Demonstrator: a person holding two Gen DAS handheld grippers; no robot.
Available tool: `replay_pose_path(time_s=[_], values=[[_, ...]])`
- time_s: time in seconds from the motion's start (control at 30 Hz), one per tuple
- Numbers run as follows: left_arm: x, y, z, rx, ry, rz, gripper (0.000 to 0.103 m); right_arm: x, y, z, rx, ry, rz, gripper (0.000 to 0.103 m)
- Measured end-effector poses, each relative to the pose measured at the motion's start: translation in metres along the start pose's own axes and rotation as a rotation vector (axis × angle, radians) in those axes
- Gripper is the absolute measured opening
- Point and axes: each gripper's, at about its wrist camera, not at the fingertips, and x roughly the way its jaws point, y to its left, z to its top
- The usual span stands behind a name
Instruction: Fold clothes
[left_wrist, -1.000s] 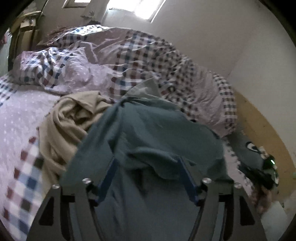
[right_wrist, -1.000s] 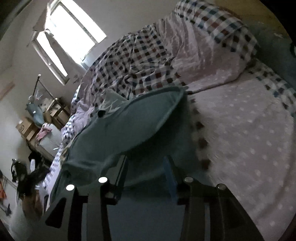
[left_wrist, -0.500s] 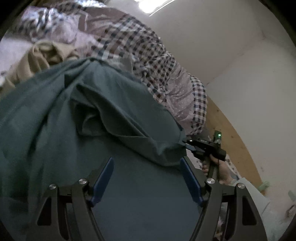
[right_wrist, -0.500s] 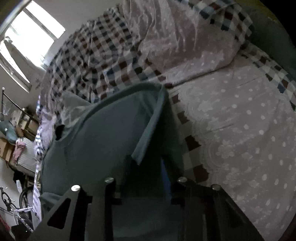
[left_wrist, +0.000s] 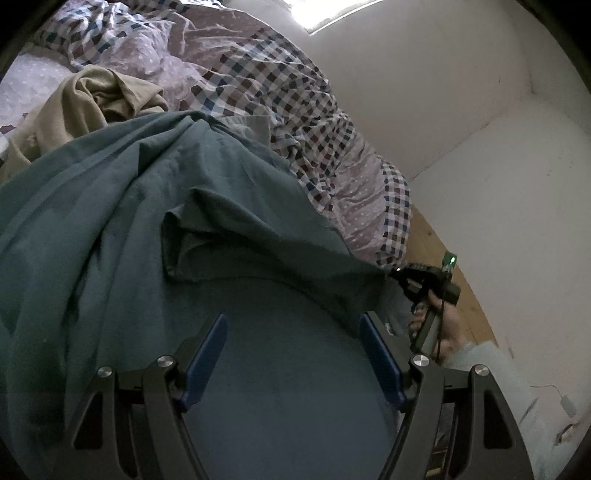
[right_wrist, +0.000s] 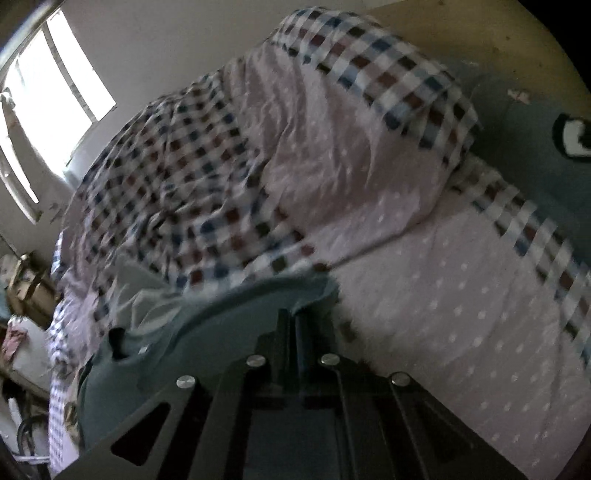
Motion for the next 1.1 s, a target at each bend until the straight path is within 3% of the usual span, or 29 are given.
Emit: replay_pose_path(time_s=[0.13,0.27,0.33,0.4,0.63,0.73,1.0,1.03,1.1], values=[[0.003,0.006,0.004,0.004,0.02,0.029,0.077,0.03,0.003,0.017,-0.053,0.037,-0.118,0.0],[0.004,0.011,0.007,0.002,0.036,0.065,0.078,0.062,-0.004,0.009,-0.088,0.113,-0.248,0.006],[0.006,0.012,0.007,0.01,0.044,0.081,0.078,0.056,-0.013,0.002,-0.066,0.093,-0.261,0.018],[0.011,0.009,0.007,0.042,0.052,0.102,0.078,0.037,-0.02,-0.005,-0.056,0.038,-0.232,0.05],[0.016,0.008,0.018,0.114,0.049,0.184,0.077,-0.039,-0.035,-0.055,-0.203,-0.015,-0.056,0.05],[0.018,0.007,0.024,0.173,0.054,0.269,0.077,-0.061,-0.04,-0.09,-0.299,-0.015,-0.019,0.05],[0.034,0.01,0.028,0.21,0.093,0.362,0.077,-0.083,-0.048,-0.174,-0.663,-0.005,-0.095,0.05],[0.036,0.01,0.029,0.207,0.093,0.365,0.073,-0.082,-0.048,-0.181,-0.698,-0.002,-0.103,0.05],[0.04,0.013,0.032,0.201,0.096,0.373,0.055,-0.077,-0.039,-0.191,-0.782,-0.013,-0.134,0.049]])
